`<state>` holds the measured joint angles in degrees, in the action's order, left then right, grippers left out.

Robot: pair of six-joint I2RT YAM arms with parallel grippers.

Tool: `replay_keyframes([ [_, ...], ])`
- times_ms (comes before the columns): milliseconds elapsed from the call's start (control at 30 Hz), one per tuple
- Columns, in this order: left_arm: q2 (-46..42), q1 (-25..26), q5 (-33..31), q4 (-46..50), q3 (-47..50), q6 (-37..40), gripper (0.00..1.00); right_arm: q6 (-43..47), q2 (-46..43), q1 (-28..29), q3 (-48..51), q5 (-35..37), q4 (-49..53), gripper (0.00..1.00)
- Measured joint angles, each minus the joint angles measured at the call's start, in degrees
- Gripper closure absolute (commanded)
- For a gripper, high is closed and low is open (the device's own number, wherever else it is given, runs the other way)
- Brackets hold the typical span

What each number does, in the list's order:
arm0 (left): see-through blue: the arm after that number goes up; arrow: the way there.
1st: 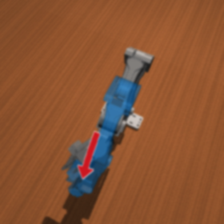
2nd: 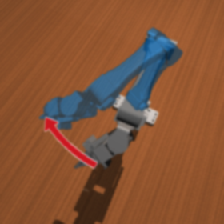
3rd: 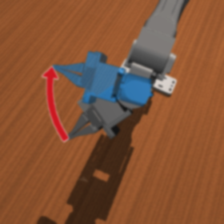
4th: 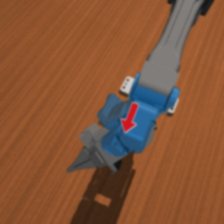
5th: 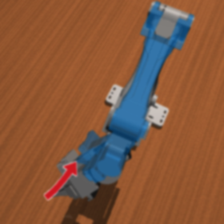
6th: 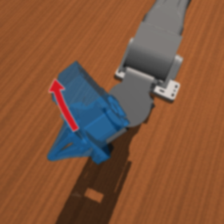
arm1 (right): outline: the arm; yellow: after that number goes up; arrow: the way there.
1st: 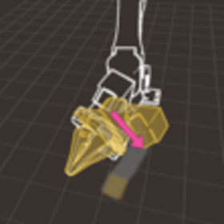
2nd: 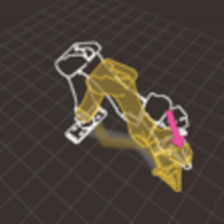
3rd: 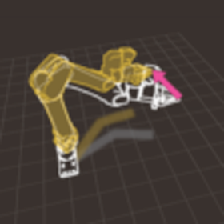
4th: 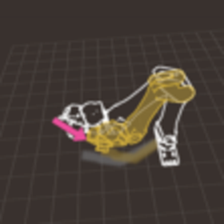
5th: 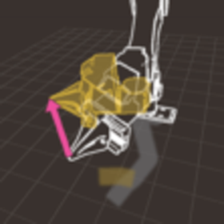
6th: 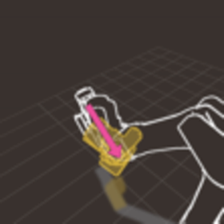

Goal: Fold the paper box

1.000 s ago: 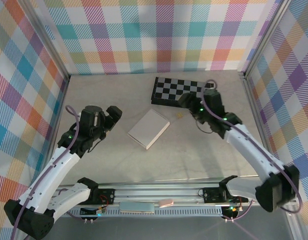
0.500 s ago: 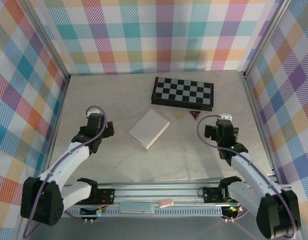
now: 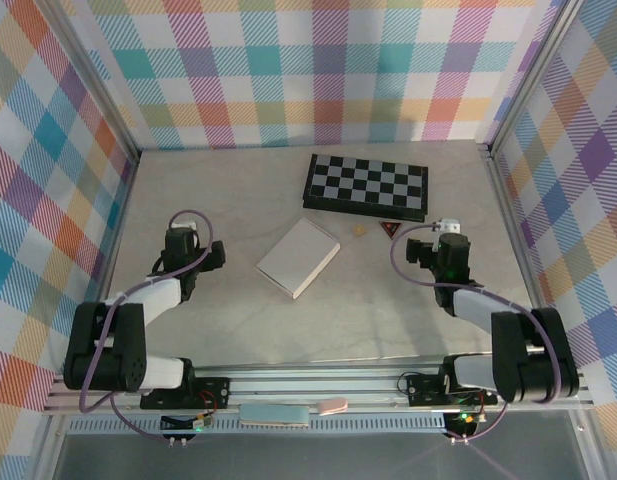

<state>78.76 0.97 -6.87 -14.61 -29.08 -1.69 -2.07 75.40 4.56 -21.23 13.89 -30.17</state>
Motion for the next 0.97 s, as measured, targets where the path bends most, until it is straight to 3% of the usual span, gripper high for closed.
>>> replay_keyframes([
  [200, 7.32, -1.97, 5.68, -9.90, -1.29, 0.02, 0.00, -0.26, 11.17, -2.71, -0.09, -3.82, -13.00, 0.01],
  [400, 10.12, -1.38, 9.55, -27.74, 5.35, 1.11, 0.00, -0.42, 12.31, -2.75, 0.20, -4.96, -17.20, 0.01],
  [967, 12.04, 0.74, 7.21, -31.26, 6.25, 1.79, 0.00, -0.44, 12.31, -2.73, -0.20, -4.98, -17.29, 0.01],
])
